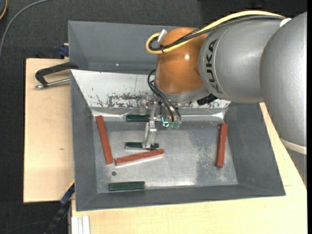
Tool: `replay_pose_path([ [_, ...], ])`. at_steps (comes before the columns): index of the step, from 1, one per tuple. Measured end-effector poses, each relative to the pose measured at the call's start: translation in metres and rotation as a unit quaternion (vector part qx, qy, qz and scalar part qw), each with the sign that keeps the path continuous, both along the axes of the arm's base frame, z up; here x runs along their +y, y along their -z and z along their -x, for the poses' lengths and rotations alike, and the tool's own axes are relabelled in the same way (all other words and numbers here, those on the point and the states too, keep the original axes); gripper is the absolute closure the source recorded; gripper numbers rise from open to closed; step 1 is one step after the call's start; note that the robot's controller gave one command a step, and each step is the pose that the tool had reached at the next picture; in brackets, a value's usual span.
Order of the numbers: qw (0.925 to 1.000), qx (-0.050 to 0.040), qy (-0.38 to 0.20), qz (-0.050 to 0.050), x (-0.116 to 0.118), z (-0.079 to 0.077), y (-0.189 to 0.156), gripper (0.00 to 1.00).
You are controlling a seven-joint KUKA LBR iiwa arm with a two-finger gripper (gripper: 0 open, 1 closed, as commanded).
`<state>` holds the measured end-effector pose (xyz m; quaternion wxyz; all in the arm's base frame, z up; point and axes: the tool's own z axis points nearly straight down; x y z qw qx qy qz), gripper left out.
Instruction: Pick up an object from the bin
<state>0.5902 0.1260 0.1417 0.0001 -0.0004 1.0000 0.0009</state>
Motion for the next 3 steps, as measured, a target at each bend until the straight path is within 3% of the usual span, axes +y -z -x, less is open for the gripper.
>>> replay_pose_path([
  [1, 0.9931, 0.0033, -0.117, 0.001, 0.022, 0.054, 0.073, 0.0],
  [2, 0.9932, 0.0002, -0.116, 0.0, 0.022, 0.051, 0.071, 1.0],
  [3, 0.9621, -0.0078, -0.273, 0.0, 0.046, 0.027, -0.121, 1.0],
])
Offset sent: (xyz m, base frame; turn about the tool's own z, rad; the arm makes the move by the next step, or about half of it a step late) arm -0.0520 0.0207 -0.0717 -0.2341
